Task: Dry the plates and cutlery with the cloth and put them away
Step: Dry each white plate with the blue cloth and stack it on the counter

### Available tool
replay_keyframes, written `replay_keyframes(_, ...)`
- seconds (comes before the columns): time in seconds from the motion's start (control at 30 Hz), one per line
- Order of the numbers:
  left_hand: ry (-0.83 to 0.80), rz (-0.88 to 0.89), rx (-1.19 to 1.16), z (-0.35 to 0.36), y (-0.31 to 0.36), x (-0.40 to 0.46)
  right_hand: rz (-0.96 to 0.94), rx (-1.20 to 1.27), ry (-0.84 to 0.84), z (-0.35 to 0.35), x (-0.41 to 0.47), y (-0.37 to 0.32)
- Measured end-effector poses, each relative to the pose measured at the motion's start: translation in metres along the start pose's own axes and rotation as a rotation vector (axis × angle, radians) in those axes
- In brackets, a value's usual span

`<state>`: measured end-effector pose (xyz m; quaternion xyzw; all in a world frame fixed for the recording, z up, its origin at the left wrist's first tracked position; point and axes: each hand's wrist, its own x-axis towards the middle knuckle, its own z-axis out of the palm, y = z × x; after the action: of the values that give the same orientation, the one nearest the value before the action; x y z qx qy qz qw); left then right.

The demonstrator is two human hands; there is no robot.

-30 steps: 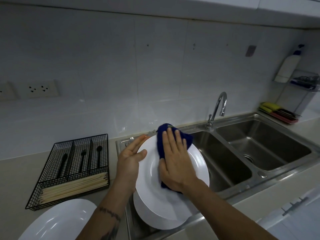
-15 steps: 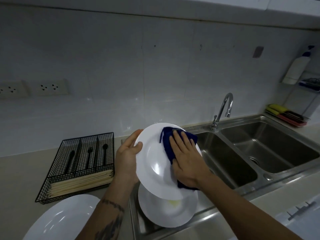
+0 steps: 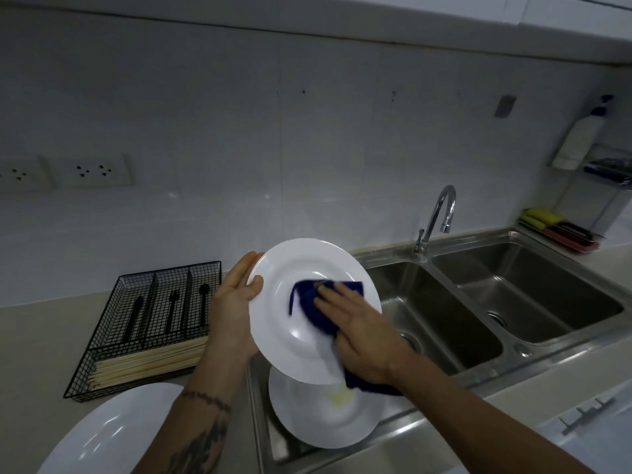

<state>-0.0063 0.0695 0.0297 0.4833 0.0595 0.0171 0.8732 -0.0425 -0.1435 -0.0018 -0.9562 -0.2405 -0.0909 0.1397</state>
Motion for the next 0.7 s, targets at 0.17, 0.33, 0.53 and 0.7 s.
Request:
replay_keyframes(0.17, -0.099, -0.004, 0.006, 0.009, 0.003, -0.005, 0.196, -0.17, 0.16, -0.012, 0.026, 0.012)
replay_keyframes(0.33, -0.188, -0.048, -0.017, 0.012, 0.001, -0.006, 0.286, -0.165, 0.252, -0.032, 0.046, 0.01)
replay_keyframes(0.53, -0.205, -0.019, -0.006, -0.005, 0.017, -0.002, 0.39, 0.113, 0.109, -0.043, 0.037, 0.019)
replay_keyframes(0.7, -0.225, -0.018, 0.014, -0.008, 0.022, 0.0, 0.442, 0.266, 0.045, -0.045, 0.034, 0.02)
